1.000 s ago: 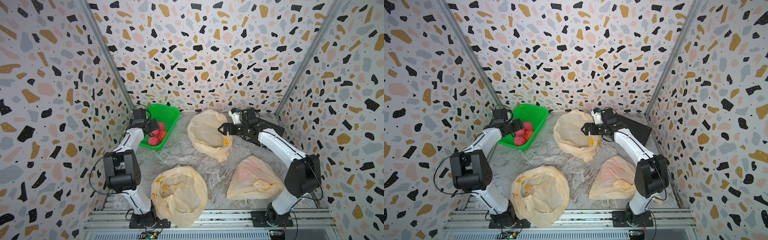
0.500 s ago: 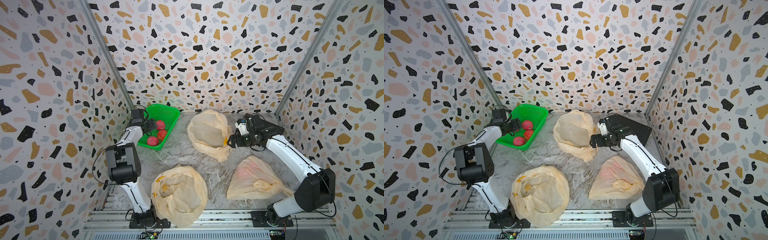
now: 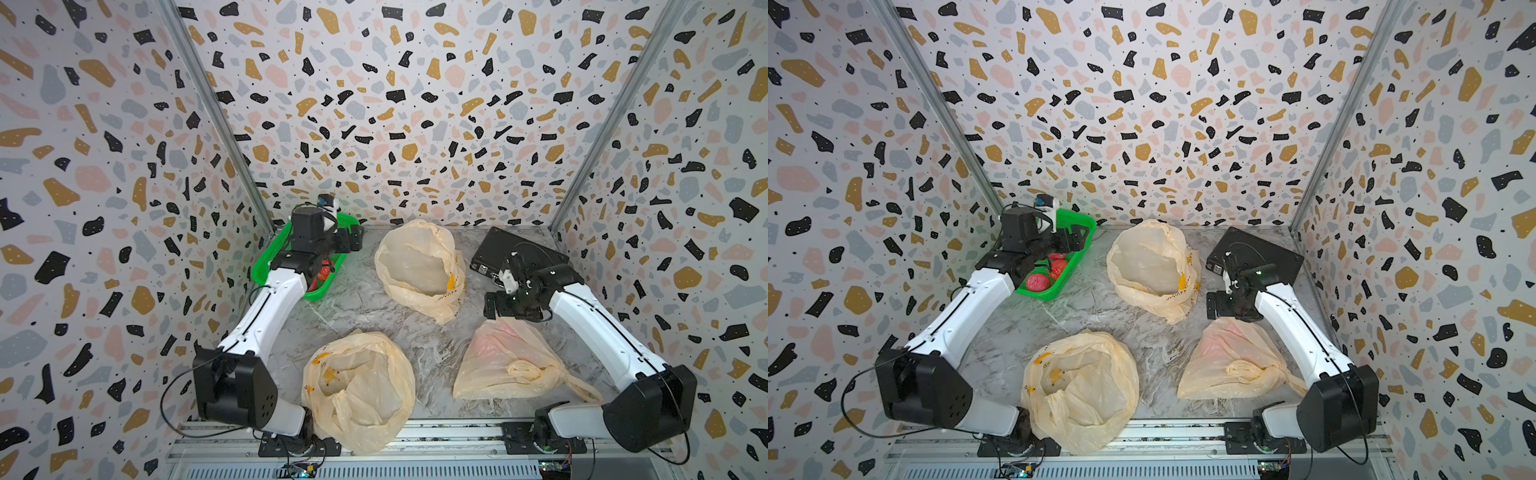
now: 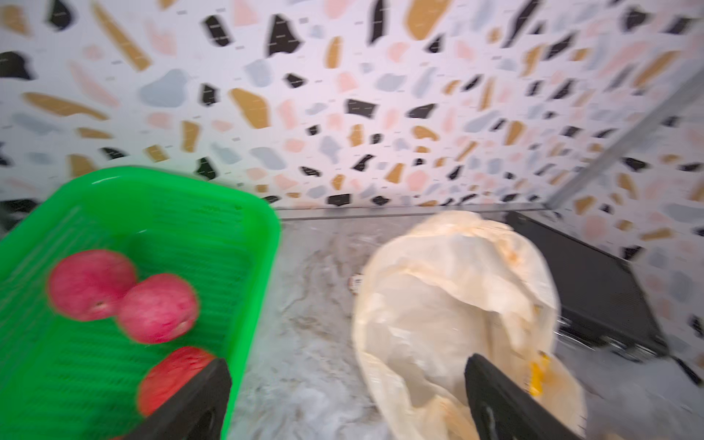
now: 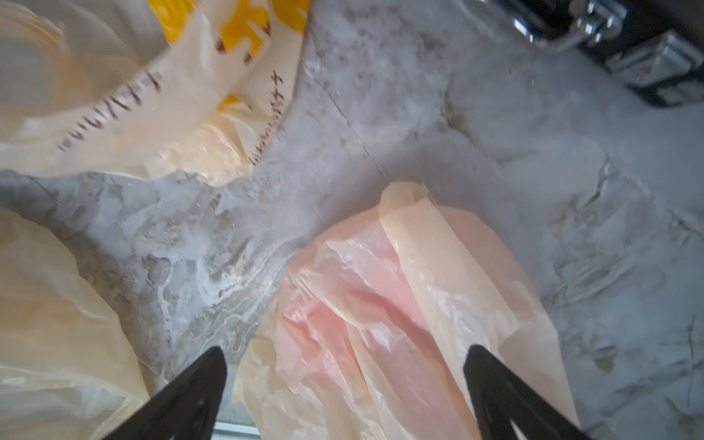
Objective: Untie the knot of a plastic bag & take out the apple
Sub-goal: Untie the plastic bag at the center of the board.
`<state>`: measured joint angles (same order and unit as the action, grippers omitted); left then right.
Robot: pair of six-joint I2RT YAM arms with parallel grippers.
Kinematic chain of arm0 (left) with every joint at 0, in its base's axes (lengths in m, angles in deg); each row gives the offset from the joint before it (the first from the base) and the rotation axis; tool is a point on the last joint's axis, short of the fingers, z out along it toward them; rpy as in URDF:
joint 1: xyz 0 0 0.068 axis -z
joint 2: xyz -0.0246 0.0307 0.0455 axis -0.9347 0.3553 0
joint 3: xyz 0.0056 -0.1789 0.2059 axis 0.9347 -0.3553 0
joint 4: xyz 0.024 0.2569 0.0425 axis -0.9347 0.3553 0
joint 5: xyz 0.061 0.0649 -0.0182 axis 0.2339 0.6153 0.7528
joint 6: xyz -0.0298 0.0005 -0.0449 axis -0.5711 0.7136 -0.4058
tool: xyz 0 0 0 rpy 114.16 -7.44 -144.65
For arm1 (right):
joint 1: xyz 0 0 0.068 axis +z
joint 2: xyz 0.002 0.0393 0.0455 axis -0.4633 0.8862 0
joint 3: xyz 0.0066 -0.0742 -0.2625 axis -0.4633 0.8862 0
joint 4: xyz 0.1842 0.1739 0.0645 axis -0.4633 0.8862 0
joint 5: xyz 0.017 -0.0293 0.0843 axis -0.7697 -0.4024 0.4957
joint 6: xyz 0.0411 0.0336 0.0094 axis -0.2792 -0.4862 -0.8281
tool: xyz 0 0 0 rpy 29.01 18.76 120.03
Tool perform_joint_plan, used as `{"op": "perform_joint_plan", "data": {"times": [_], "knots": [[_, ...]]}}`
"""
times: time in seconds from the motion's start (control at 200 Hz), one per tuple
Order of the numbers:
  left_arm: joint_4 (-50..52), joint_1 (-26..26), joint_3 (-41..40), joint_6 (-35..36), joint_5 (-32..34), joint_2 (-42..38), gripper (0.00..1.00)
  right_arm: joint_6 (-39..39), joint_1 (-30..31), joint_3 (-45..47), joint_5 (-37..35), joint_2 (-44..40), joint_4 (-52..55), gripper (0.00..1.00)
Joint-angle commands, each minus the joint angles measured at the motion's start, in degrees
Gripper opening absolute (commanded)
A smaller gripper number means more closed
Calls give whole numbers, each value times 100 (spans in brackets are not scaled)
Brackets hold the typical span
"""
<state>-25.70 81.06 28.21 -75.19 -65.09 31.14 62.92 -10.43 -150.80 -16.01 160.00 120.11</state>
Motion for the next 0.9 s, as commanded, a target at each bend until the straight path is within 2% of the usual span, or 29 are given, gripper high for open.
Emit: {"op": "perform_joint_plan", "data": {"times": [0.0, 0.165, 0.285, 0.33, 0.385, 0.425, 0.446, 0.476, 0.496, 0.511, 0.691, 0.896], "knots": [[-59, 478, -370, 17, -503, -257, 96, -306, -322, 394, -502, -193, 354, 99], [-434, 1122, -835, -372, -868, -474, 95, -359, -568, 869, -731, -136, -66, 100], [-329, 1461, -1006, -362, -913, -565, 96, -379, -662, 1261, -246, 97, -439, 99], [-314, 1551, -1067, -365, -900, -620, 96, -373, -662, 1360, -11, 122, -566, 93], [-327, 1640, -1139, -370, -894, -698, 99, -370, -662, 1406, 294, 26, -700, 75], [-278, 1705, -1157, -352, -840, -736, 100, -350, -662, 1406, 533, -84, -812, 58], [-259, 1724, -1167, -346, -842, -748, 100, -334, -658, 1375, 653, -117, -823, 44], [-242, 1746, -1184, -345, -863, -760, 100, -307, -640, 1300, 831, -156, -820, 17], [-240, 1768, -1192, -350, -881, -768, 100, -297, -632, 1232, 937, -167, -804, 5], [-234, 1788, -1200, -345, -886, -780, 100, -280, -616, 1172, 1002, -167, -784, 0], [46, 2164, -1279, -175, -898, -830, 99, -270, -178, 204, 1369, 359, -715, 0], [446, 2717, -1361, 155, -752, -850, 99, -892, 123, -529, 1502, 1475, -1132, 0]]}}
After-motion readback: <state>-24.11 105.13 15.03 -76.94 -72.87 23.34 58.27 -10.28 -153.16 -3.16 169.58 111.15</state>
